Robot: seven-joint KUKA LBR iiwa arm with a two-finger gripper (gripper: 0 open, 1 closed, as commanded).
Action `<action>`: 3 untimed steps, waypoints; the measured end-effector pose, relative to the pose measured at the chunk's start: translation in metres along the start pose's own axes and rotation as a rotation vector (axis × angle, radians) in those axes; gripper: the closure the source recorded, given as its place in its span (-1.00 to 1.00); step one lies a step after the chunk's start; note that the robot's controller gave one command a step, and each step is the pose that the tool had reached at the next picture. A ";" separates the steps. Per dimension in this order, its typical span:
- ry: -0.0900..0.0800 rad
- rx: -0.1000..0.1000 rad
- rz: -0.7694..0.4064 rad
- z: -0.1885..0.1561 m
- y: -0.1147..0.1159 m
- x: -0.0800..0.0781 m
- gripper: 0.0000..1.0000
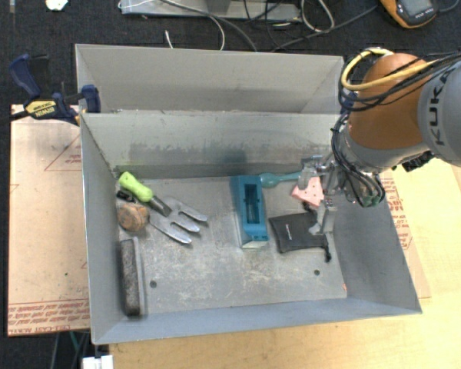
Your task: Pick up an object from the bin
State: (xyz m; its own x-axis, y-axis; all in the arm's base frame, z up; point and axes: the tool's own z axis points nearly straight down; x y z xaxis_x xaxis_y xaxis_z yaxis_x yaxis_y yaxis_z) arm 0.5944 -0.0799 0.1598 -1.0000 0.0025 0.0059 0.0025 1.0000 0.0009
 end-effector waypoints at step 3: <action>-0.022 0.002 -0.011 0.089 0.017 0.038 1.00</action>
Offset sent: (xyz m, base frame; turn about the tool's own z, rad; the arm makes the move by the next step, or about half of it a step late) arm -0.0280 -0.0119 -0.0682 -0.0238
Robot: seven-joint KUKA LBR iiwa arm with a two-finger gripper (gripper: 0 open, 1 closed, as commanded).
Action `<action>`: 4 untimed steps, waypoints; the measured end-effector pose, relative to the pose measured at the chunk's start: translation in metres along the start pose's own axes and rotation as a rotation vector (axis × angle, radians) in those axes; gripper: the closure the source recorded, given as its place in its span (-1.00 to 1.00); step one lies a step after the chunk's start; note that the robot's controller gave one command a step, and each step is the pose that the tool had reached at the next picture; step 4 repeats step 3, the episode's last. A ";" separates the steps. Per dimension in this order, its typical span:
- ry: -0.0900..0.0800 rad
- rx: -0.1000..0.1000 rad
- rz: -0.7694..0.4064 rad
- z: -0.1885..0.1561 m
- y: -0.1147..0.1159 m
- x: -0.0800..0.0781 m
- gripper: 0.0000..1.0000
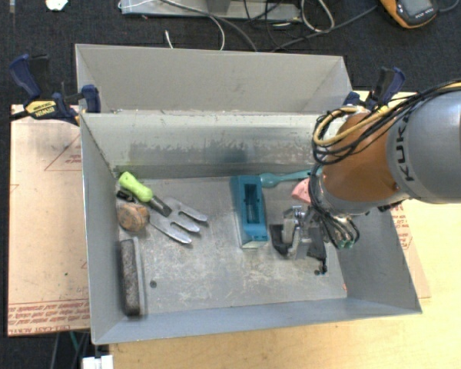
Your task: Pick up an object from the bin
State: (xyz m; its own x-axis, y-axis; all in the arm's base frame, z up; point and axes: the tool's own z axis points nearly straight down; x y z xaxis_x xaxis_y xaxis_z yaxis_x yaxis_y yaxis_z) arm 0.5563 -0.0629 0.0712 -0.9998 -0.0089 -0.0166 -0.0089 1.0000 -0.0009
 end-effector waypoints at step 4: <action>0.006 -0.001 -0.022 -0.136 -0.006 -0.005 1.00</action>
Offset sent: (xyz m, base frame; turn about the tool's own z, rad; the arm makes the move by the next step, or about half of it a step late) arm 0.0060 -0.0272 0.2090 0.0346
